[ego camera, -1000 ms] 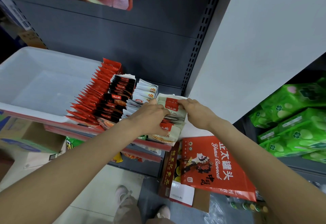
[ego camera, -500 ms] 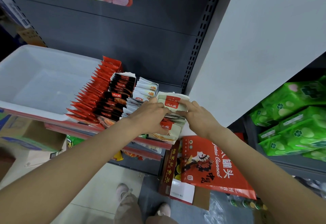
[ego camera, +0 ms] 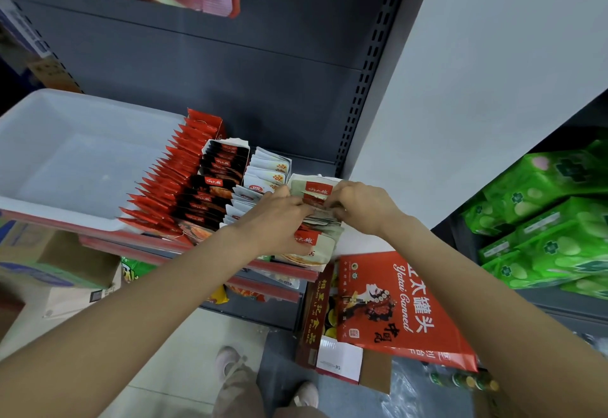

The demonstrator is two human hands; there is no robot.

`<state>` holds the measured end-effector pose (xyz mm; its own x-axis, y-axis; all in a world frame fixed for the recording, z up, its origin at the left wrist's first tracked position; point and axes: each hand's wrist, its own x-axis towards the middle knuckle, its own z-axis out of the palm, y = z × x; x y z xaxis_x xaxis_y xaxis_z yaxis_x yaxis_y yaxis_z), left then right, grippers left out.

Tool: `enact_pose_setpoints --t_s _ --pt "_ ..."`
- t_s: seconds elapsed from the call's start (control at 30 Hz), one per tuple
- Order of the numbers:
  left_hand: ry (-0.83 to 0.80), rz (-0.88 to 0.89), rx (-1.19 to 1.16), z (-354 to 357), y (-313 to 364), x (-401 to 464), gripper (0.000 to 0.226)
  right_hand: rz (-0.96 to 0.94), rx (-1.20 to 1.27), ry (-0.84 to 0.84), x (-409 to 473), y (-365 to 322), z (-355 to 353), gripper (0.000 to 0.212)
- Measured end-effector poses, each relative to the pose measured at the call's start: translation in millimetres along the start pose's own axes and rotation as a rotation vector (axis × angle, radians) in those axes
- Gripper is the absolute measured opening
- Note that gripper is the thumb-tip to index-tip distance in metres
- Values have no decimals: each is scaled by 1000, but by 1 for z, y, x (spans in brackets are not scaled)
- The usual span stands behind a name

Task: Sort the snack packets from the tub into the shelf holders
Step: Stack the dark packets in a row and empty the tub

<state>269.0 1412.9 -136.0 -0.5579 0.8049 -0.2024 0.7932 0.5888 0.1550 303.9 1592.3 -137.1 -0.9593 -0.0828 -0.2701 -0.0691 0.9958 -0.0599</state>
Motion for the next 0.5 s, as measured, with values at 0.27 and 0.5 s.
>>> enact_pose_setpoints --t_s 0.27,0.5 --pt "-9 10 4 0 0 -1 72 -15 -279 61 12 -2 -1 21" --pt "-9 -5 -15 -3 0 0 71 25 128 235 2 3 10 20"
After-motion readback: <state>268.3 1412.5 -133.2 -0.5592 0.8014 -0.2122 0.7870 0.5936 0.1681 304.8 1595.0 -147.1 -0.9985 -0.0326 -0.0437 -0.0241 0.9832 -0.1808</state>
